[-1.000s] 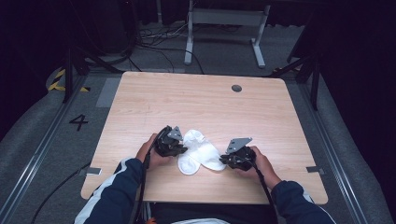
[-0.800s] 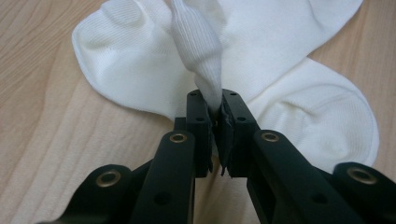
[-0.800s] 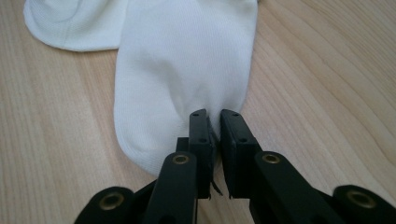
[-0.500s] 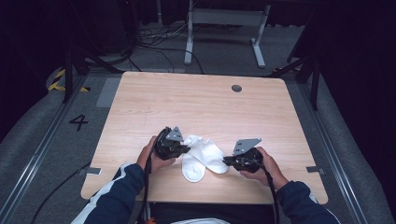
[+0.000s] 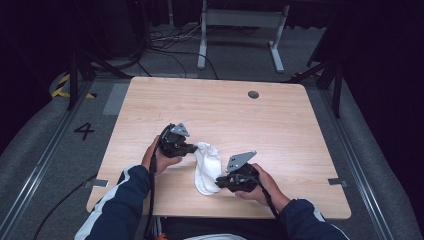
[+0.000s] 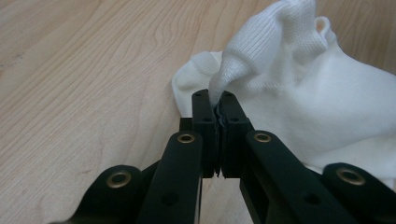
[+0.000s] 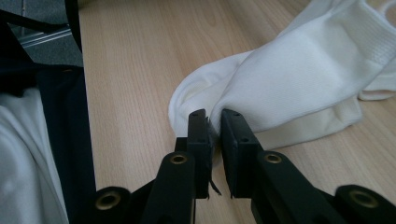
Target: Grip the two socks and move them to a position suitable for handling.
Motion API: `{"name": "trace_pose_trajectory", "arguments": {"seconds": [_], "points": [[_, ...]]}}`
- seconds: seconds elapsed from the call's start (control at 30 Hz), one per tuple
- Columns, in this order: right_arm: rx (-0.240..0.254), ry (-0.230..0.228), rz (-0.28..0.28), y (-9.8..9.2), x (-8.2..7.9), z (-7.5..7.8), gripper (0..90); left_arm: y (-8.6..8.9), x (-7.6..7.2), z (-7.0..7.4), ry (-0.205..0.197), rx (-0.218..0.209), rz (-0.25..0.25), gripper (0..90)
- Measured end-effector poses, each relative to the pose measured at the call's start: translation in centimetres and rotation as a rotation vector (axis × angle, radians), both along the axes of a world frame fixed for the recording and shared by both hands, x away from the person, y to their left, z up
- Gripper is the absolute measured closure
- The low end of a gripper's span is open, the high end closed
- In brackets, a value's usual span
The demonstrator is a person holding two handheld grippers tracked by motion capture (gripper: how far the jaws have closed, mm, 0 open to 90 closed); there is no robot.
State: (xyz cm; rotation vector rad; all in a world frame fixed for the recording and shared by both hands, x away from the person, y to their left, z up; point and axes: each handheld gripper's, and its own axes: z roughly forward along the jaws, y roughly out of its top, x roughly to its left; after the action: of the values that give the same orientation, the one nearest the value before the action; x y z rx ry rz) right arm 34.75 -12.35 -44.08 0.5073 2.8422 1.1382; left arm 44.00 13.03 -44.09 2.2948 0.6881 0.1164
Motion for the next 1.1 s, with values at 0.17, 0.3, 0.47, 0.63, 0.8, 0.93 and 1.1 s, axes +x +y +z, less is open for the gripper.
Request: {"name": "trace_pose_trajectory", "arguments": {"seconds": [0.17,0.3,0.47,0.63,0.8,0.93,1.1], "points": [[-0.115,-0.109,-0.115,-0.2,0.5,-0.8,60.0,-1.1,0.7,-1.3,0.004,0.038,-0.001,85.9],[-0.019,-0.113,-0.030,-0.5,0.1,-0.4,63.0,-1.7,0.8,-1.9,-0.005,0.066,-0.015,85.7],[-0.001,-0.135,0.081,0.7,-1.0,-0.5,71.8,-1.6,1.0,-2.3,-0.005,0.058,-0.023,85.4],[-0.056,-0.119,0.114,1.3,-1.1,-1.4,76.6,-1.7,0.9,-2.6,-0.011,0.057,-0.028,86.1],[-0.054,-0.132,0.111,1.4,-1.0,-1.2,86.7,-1.6,0.9,-2.3,-0.024,0.037,-0.021,88.1],[-0.008,-0.142,0.107,1.7,-1.4,0.4,86.9,-1.6,1.1,-1.9,-0.041,0.024,-0.026,88.2],[-0.020,-0.150,0.118,3.3,-1.8,0.9,82.9,-2.6,1.5,-2.1,-0.038,0.044,-0.044,87.8]]}}
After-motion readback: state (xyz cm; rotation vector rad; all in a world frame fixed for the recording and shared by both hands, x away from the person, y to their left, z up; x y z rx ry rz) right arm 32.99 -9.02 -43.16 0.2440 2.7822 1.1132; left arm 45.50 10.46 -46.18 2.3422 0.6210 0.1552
